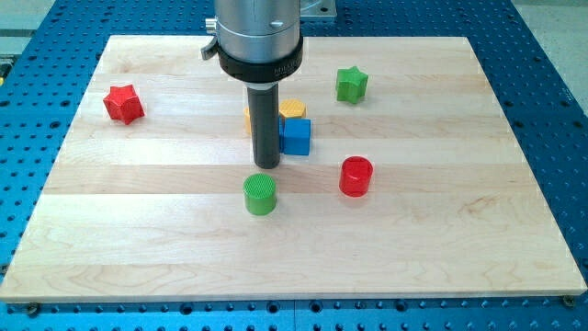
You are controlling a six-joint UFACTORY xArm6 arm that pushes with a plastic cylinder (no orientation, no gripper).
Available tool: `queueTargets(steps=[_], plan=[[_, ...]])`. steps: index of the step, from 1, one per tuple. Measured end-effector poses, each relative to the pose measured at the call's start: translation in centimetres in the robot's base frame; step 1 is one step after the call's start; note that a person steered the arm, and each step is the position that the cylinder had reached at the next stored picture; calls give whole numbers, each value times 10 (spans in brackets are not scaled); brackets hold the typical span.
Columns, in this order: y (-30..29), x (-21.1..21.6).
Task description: Move both the circles diagonal to the yellow hexagon
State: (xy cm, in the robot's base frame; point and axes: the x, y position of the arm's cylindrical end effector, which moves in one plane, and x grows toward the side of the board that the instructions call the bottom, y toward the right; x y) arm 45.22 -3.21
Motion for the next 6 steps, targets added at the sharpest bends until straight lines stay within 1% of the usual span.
queueTargets(steps=[1, 2, 6], plan=[[0, 0], [-23, 0], [-25, 6]])
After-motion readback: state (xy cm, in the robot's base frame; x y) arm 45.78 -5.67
